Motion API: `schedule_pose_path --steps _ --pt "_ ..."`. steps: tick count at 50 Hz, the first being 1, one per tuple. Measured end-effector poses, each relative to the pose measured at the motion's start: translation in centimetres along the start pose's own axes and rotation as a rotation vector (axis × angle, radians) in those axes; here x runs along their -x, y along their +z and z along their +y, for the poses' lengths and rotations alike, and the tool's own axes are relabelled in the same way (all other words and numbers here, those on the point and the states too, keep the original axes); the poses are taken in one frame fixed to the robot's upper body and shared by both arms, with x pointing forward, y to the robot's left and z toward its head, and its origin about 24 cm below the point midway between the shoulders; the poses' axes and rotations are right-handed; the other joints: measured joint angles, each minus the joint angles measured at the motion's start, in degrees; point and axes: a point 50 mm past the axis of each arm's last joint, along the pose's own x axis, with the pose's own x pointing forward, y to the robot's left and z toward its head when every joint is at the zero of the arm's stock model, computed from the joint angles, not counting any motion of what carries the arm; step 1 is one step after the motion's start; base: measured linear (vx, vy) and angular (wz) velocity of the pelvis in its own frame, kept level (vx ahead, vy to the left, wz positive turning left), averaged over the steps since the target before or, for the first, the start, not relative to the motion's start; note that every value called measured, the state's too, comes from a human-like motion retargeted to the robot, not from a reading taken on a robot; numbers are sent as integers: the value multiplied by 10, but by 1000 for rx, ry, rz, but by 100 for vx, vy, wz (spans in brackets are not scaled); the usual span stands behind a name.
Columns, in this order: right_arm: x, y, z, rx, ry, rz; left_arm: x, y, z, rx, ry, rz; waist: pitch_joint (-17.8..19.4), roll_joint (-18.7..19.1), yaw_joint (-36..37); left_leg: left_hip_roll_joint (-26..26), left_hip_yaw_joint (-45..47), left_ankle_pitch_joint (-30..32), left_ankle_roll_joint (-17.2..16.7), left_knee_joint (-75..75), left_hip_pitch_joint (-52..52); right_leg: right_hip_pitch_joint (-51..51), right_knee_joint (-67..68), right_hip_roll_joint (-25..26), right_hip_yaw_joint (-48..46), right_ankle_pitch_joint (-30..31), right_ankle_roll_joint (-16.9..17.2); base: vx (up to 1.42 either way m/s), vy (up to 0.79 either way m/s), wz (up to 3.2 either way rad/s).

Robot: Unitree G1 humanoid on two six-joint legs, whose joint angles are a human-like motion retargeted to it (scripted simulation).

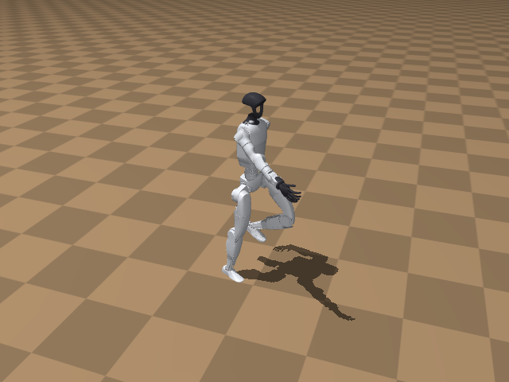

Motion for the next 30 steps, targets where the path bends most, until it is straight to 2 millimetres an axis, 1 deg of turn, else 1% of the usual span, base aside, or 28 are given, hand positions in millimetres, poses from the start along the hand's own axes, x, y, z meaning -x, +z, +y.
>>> schedule_pose_path --steps 2,3,5,7,8,10,12,13,14,15,17,18,20,22,23,25,27,28,30 --pt "-5 32 12 -41 12 -103 12 -40 4 13 -8 104 -9 -1 7 15 12 -9 11 -17 -20 8 -1 2 -3 -4 -1 43 1 4" --pt "-6 44 17 -55 19 -142 17 -56 5 15 -11 154 -13 -2 9 21 16 -11 14 -39 -22 12 0 2 -5 -6 -1 43 3 6" --pt "-6 59 25 -69 32 -190 26 -78 6 17 -11 230 -21 -5 12 28 22 -6 13 -114 -15 18 4 1 -8 -9 1 44 5 8" --pt "-5 59 31 -53 46 -194 27 -81 6 21 0 249 -29 -11 12 29 35 9 7 -243 21 19 15 -2 -10 -10 7 45 8 9" --pt "-4 54 33 -35 56 -182 24 -76 6 25 9 239 -32 -14 12 27 46 20 2 -330 50 20 21 -5 -11 -10 11 48 10 0" --pt "-1 37 36 14 78 -138 15 -54 7 31 46 186 -26 -24 19 6 78 54 -20 -567 148 31 34 -15 -8 -10 23 54 14 -27" --pt "5 12 36 18 91 -102 3 -11 8 29 130 49 14 -10 41 -24 103 133 -43 -867 316 87 40 -8 -2 -7 35 63 20 -60" --pt "10 -2 34 4 89 -91 -2 14 7 42 177 -46 33 10 45 -26 102 181 -43 -976 387 121 42 8 -2 -5 36 63 25 -17" --pt "16 -22 28 26 86 -49 -5 40 5 77 205 -129 43 28 40 -22 96 222 -54 -1041 430 143 50 23 -7 -3 32 61 27 33" --pt "22 -44 21 67 84 7 -8 65 2 122 222 -204 49 43 32 -16 85 261 -70 -1084 460 159 61 37 -14 0 25 56 28 90" --pt "44 -98 1 159 96 173 -10 120 -10 112 216 -309 53 64 2 -6 61 299 -114 -1100 486 162 117 53 -43 17 3 52 28 139" --pt "61 -127 -12 197 105 265 -8 149 -18 74 205 -361 53 72 -14 -3 47 309 -125 -1100 495 152 165 57 -64 31 -10 49 28 159" --pt "103 -183 -40 278 130 474 3 211 -39 -39 177 -480 51 86 -43 1 18 319 -132 -1100 509 96 320 51 -107 52 -41 46 26 153" --pt "154 -230 -69 361 145 706 27 280 -63 -158 162 -635 47 89 -64 -3 -8 319 -129 -1100 509 -7 526 28 -121 39 -71 41 21 121" --pt "181 -249 -83 395 146 824 46 314 -76 -204 162 -723 50 88 -74 -7 -19 316 -128 -1100 512 -57 623 19 -117 19 -82 41 17 107" --pt "238 -276 -108 431 140 1054 92 374 -101 -280 156 -904 60 88 -96 -15 -41 310 -131 -1100 524 -141 783 11 -104 -28 -96 42 14 102" --pt "291 -291 -132 411 111 1248 142 420 -125 -348 141 -1078 67 92 -123 -16 -65 303 -138 -1100 539 -209 889 13 -100 -60 -100 43 12 102" --pt "315 -295 -144 386 84 1328 168 437 -135 -380 138 -1161 68 95 -138 -14 -77 300 -142 -1100 545 -238 927 15 -102 -73 -101 43 9 99" --pt "359 -297 -163 327 10 1446 218 463 -151 -426 147 -1318 71 101 -165 -10 -100 296 -145 -1100 558 -290 975 16 -111 -94 -105 43 5 91"
